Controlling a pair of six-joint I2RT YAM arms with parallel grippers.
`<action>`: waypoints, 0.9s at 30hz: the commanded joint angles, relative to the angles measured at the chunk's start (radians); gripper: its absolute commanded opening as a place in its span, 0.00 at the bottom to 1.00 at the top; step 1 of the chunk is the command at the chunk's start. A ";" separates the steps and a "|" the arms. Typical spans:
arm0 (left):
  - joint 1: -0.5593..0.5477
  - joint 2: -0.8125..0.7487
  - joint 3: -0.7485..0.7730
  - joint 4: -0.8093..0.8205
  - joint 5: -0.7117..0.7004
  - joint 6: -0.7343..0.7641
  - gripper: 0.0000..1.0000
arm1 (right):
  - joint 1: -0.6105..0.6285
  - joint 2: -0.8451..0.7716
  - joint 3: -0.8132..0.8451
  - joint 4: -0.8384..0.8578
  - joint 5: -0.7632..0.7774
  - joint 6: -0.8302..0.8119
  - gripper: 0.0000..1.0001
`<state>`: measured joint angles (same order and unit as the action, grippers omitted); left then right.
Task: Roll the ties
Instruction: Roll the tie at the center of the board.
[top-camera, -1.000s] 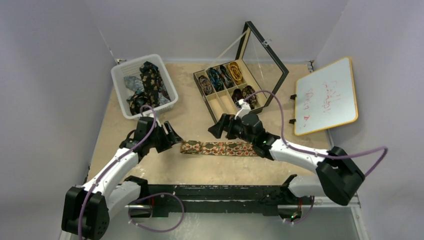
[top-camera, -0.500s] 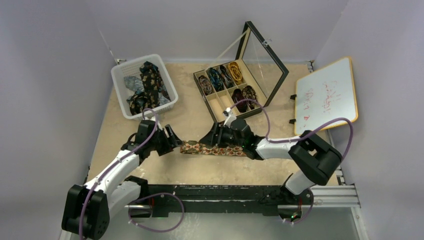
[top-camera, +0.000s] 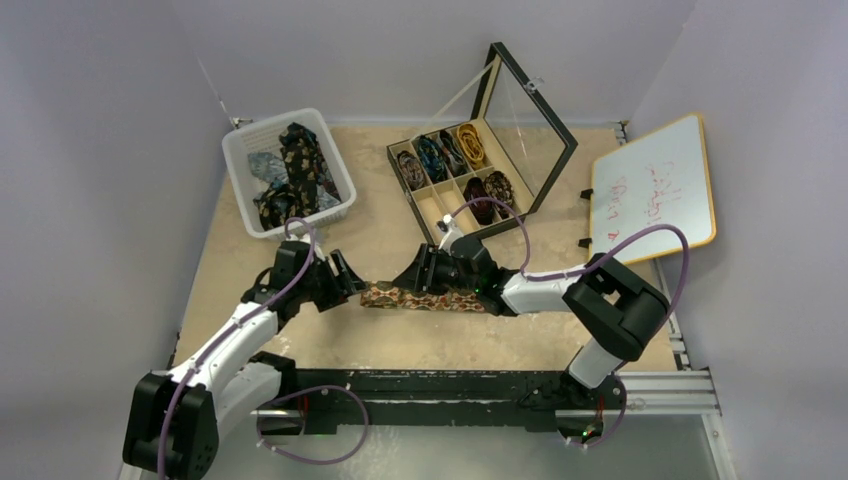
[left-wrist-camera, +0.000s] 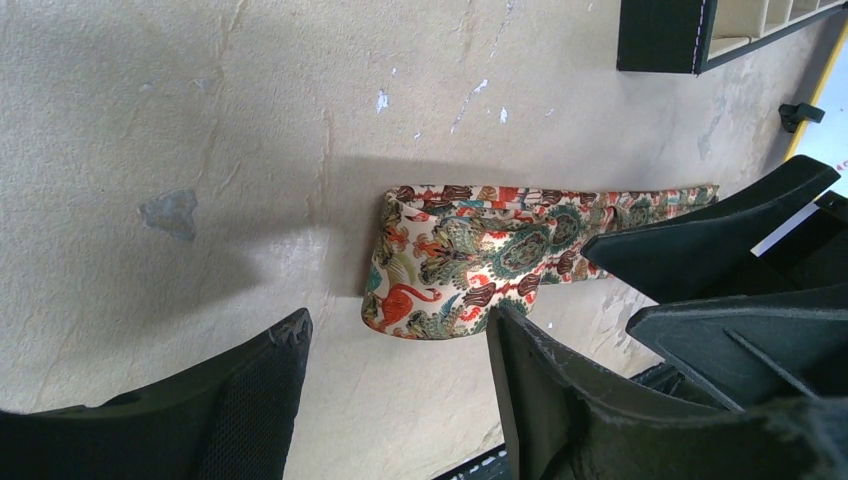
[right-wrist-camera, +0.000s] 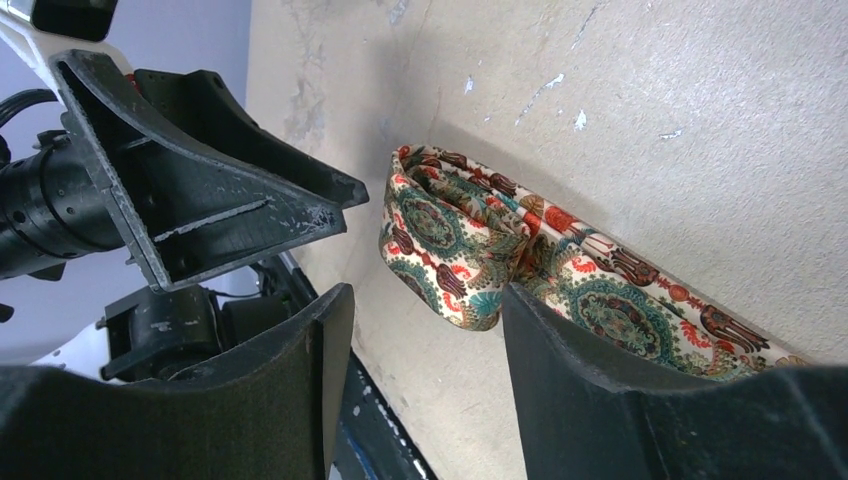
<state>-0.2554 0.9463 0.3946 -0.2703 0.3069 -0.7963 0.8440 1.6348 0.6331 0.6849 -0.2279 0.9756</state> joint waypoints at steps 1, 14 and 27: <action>0.007 -0.015 -0.003 0.019 0.008 0.013 0.63 | 0.006 -0.021 0.023 0.013 -0.003 0.007 0.57; 0.007 -0.009 -0.012 0.040 0.021 0.026 0.63 | 0.017 0.053 0.056 0.000 -0.020 0.029 0.49; 0.007 0.009 -0.026 0.083 0.053 0.040 0.63 | 0.018 0.132 0.102 -0.073 -0.029 0.015 0.38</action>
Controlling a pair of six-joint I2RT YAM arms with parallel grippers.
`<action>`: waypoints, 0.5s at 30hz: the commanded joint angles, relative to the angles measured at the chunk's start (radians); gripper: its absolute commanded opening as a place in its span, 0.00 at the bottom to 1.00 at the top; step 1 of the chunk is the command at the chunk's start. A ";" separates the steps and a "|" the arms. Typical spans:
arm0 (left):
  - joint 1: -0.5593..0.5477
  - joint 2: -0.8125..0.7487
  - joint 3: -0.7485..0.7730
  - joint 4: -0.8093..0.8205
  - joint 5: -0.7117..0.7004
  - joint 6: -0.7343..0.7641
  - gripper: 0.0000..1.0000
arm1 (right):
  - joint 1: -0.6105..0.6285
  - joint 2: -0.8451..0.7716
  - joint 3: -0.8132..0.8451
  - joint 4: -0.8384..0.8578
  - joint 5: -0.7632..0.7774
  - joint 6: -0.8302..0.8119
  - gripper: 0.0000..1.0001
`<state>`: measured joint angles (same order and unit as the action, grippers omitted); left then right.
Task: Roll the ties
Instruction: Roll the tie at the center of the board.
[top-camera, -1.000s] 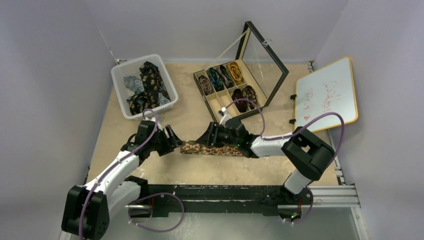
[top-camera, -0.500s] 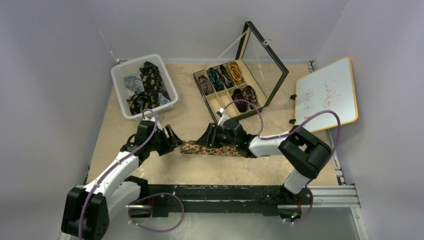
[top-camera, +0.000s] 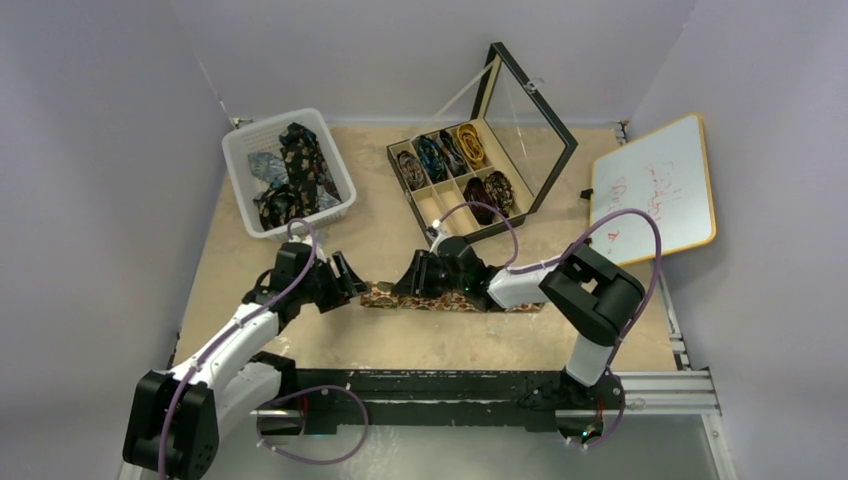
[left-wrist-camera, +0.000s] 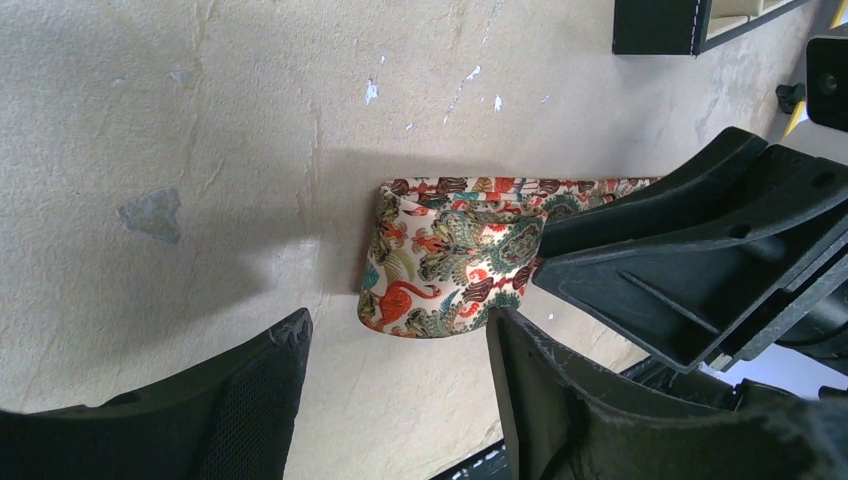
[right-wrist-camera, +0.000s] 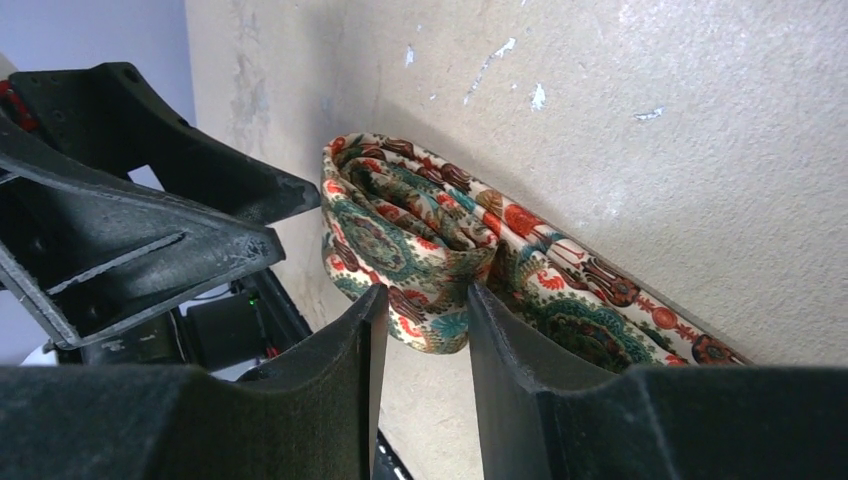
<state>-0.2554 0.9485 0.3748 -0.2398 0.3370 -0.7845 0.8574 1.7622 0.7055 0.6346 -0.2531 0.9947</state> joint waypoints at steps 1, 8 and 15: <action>0.007 0.008 -0.008 0.057 0.025 0.028 0.62 | 0.004 0.006 0.029 -0.025 -0.003 -0.002 0.38; 0.007 0.012 -0.015 0.073 0.047 0.039 0.62 | 0.003 -0.011 0.037 -0.064 0.027 -0.029 0.40; 0.007 0.040 -0.031 0.138 0.075 0.055 0.62 | 0.000 0.020 0.046 -0.059 0.009 -0.026 0.29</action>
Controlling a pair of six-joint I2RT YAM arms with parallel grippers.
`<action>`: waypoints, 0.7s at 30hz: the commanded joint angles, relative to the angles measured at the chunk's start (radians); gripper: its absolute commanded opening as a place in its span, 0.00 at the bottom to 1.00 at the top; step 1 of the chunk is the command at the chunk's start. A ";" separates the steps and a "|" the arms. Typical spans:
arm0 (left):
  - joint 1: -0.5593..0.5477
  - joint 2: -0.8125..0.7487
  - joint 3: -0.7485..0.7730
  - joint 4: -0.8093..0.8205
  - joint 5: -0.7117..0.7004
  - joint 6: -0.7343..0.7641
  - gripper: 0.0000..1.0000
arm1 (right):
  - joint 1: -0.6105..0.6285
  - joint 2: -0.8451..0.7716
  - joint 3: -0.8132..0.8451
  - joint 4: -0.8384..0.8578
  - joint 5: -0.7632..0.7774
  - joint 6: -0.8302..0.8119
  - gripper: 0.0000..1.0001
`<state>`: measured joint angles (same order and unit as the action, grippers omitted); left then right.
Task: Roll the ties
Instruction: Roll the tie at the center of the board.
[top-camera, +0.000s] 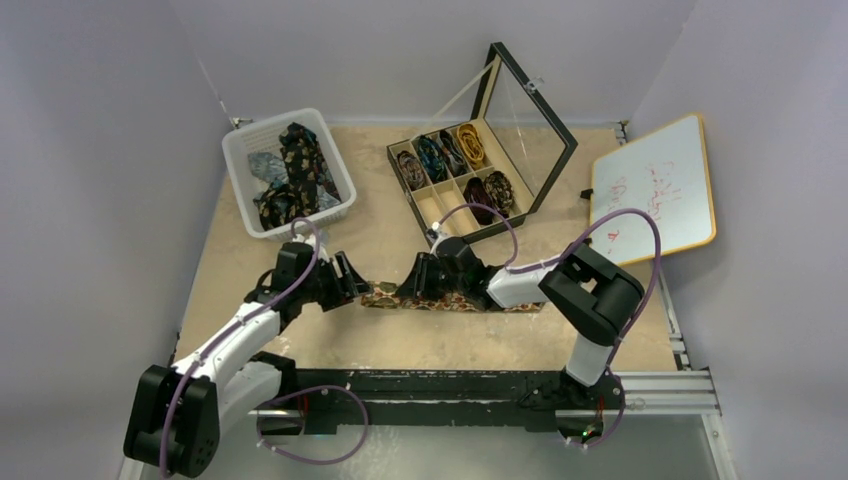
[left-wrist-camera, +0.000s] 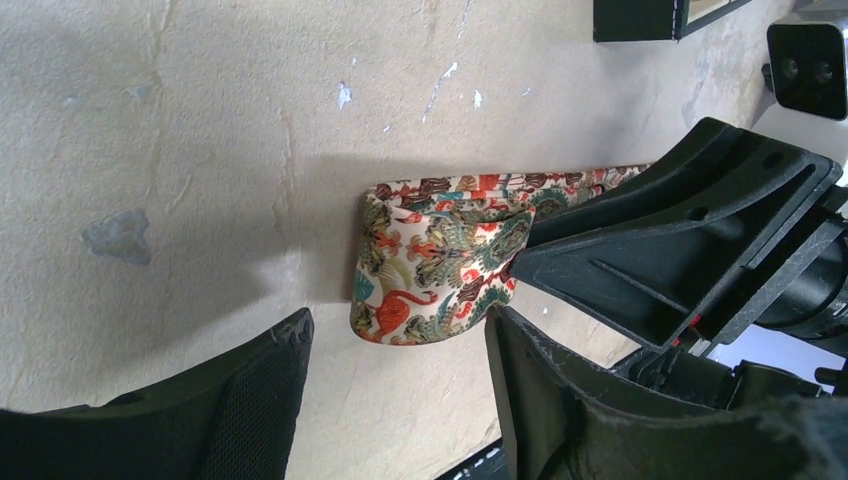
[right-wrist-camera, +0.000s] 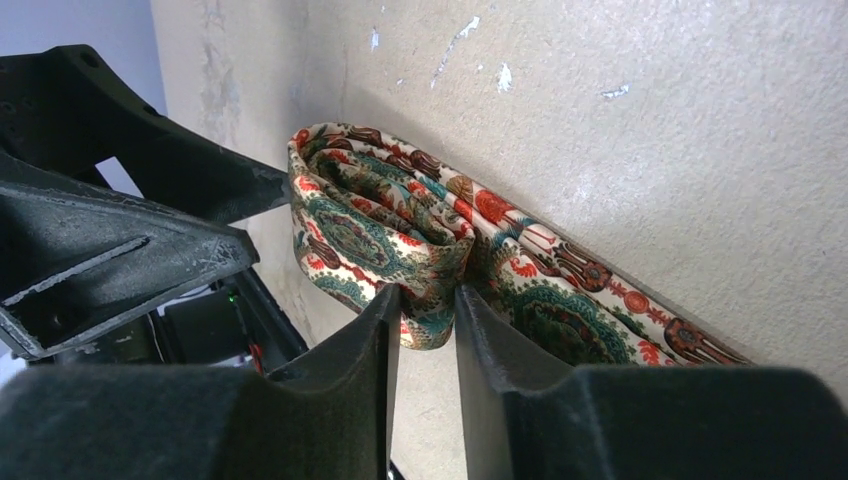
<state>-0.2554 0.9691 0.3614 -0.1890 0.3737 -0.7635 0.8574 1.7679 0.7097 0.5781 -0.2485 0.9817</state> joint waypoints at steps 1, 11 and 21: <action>0.007 0.030 -0.017 0.107 0.047 0.049 0.62 | -0.003 0.022 0.043 -0.003 -0.001 -0.013 0.27; 0.007 0.113 -0.041 0.232 0.079 0.090 0.60 | -0.029 0.063 0.028 0.016 -0.036 -0.009 0.19; 0.007 0.199 -0.037 0.311 0.150 0.074 0.57 | -0.035 0.089 0.024 0.029 -0.060 -0.006 0.18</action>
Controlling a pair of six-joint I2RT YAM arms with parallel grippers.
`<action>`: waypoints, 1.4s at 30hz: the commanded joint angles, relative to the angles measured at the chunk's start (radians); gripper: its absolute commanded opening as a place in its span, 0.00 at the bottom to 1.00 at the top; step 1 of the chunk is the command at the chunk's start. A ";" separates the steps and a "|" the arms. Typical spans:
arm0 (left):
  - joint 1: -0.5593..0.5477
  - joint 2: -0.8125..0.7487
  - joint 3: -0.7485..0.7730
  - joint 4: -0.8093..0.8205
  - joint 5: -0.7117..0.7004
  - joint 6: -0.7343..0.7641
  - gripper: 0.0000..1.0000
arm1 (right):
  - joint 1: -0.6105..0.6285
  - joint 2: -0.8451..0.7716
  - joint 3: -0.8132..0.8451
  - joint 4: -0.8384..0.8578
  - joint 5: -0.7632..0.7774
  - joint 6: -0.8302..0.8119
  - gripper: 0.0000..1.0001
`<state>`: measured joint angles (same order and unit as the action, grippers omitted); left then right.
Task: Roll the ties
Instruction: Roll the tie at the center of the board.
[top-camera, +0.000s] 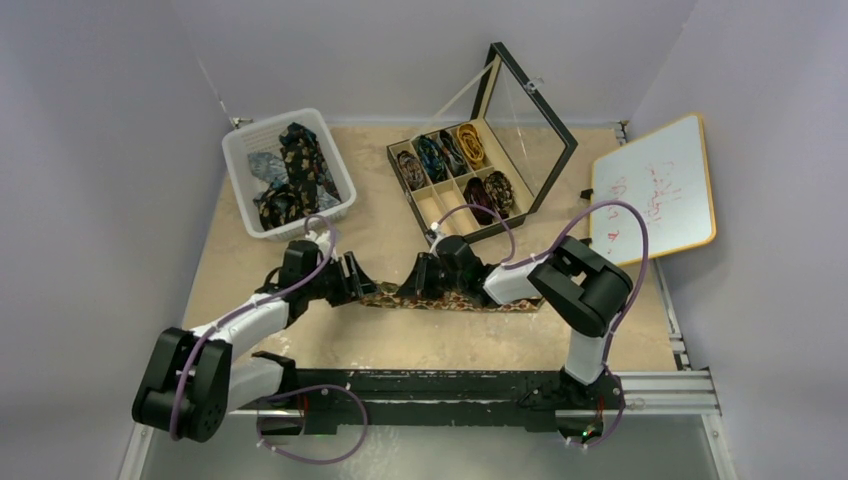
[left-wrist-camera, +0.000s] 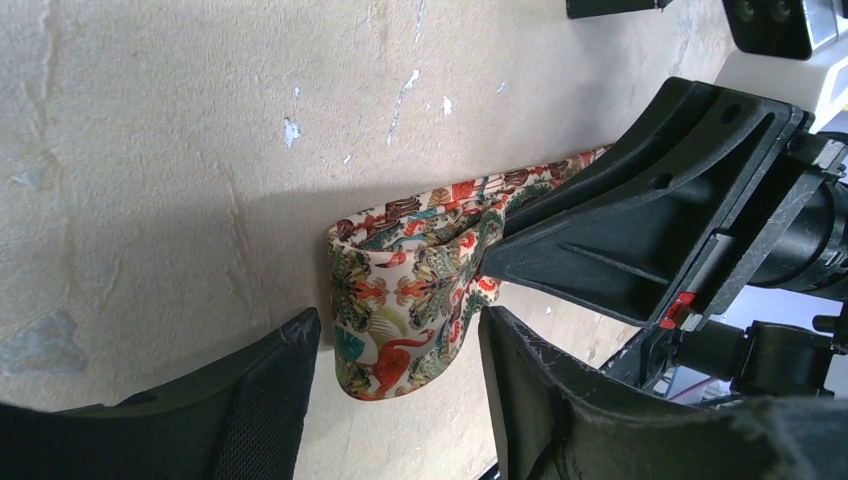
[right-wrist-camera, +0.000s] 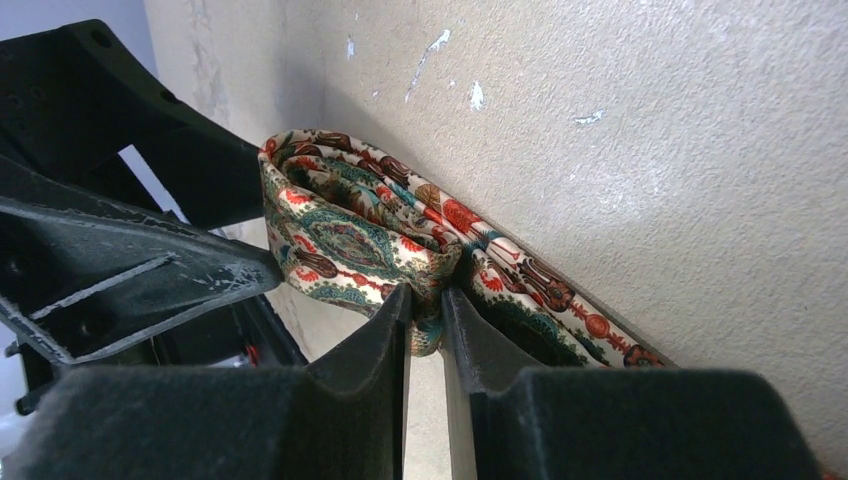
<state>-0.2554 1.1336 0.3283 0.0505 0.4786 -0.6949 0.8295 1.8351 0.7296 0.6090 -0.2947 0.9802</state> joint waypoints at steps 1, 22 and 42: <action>0.007 0.047 -0.004 0.078 0.050 0.003 0.56 | -0.007 0.024 0.003 0.001 -0.018 -0.004 0.18; 0.007 0.074 -0.006 0.126 0.070 -0.001 0.06 | -0.016 0.022 0.030 0.001 -0.082 -0.041 0.15; -0.067 -0.078 0.196 -0.345 -0.239 -0.005 0.00 | -0.015 -0.036 0.161 -0.234 0.111 -0.199 0.22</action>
<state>-0.2733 1.0569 0.4465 -0.1978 0.3542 -0.7132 0.8169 1.7920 0.8486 0.4313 -0.2676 0.8192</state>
